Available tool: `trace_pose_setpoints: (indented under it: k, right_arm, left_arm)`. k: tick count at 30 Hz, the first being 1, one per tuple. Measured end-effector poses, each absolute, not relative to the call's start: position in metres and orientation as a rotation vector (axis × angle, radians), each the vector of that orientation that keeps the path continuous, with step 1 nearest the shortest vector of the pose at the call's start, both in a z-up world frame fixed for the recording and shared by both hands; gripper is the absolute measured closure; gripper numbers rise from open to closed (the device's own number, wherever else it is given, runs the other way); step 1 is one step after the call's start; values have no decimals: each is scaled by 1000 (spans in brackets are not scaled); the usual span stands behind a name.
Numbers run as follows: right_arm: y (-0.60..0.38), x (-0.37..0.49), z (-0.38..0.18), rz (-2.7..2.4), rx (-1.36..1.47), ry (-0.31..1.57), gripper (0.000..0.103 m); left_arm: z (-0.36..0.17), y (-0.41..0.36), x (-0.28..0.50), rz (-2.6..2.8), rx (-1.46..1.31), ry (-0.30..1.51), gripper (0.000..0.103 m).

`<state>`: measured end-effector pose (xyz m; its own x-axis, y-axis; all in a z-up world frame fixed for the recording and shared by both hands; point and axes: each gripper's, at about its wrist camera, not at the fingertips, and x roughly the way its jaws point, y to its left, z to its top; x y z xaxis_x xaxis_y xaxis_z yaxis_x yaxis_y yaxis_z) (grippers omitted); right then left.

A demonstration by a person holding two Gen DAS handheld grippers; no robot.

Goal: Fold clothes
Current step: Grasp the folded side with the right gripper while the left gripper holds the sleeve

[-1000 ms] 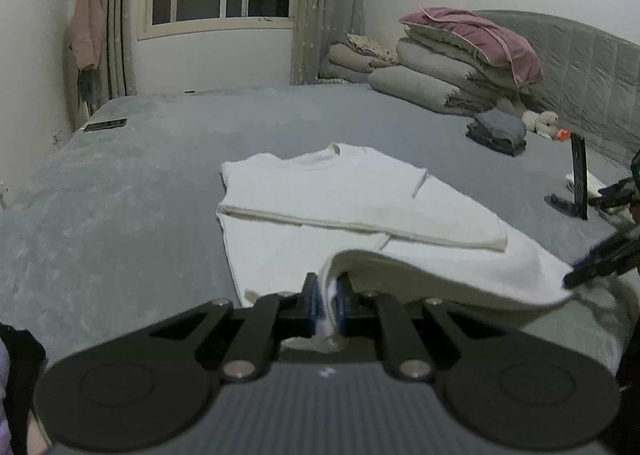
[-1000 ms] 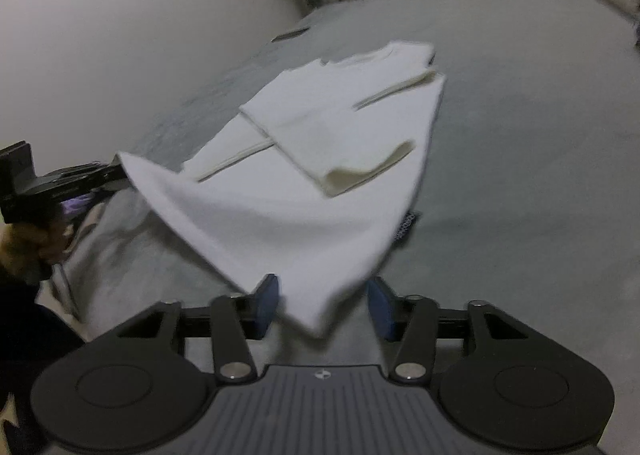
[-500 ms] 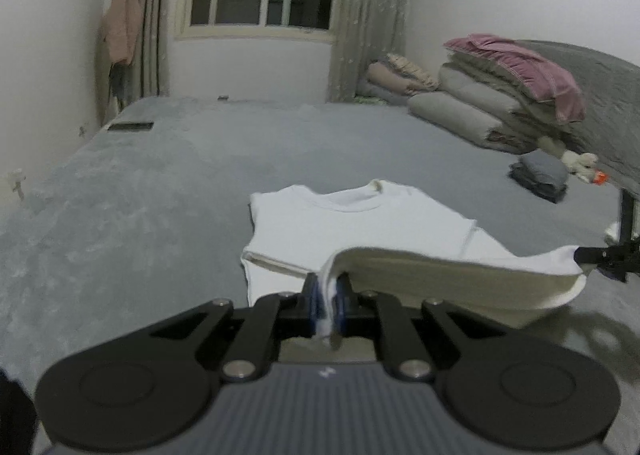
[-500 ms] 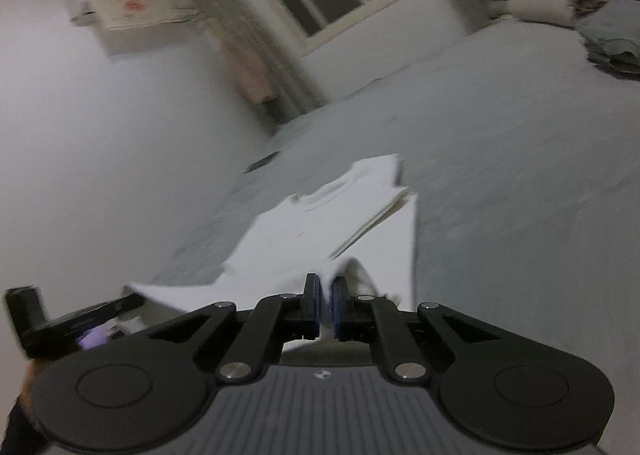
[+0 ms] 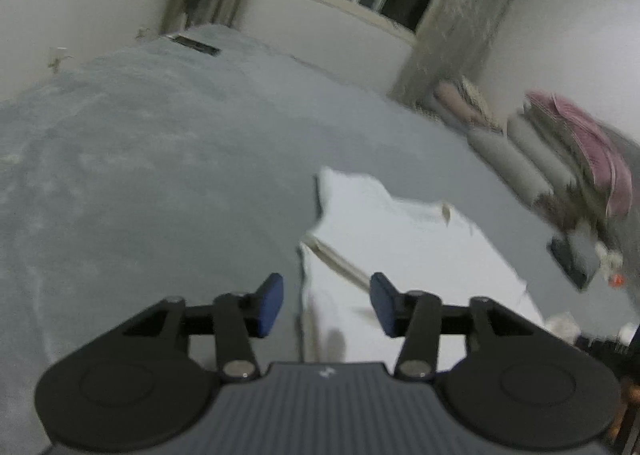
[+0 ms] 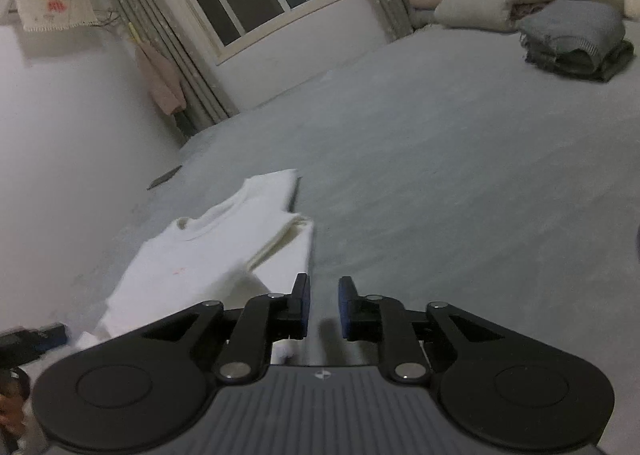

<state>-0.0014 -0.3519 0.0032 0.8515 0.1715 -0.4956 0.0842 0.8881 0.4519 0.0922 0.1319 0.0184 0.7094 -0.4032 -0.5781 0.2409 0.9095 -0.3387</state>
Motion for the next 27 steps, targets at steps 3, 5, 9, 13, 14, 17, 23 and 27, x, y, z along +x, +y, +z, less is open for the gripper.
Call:
trace_pose_setpoints:
  k: [3,5,9,13,14,17,23,27]
  right_arm:
    - [-356,-2,3,67,460,556,85]
    - [-355,-1,3,95,445,555,77]
    - [-344,3,4,136,405,552,68]
    - [-330,7,4,176,355,553,64]
    - [-327,8,4,189,342,553,63]
    - [-318,14,1,168,294,563,63]
    - [-307,18,1,145,204,559,89]
    - [-304,17,3,127,161,541,93]
  left_arm:
    - [15,131,94,-378,-243,709,53]
    - [13,130,96,-389,-241,718,45]
    - [8,129,98,-411,-236,736,39]
    - [4,128,101,-429,-231,751,44]
    - [4,129,100,-421,-231,750,48]
    - [4,129,100,-399,-232,744,77]
    - [4,130,98,-358,-230,730,95]
    - [11,125,93,-360,-200,684,96]
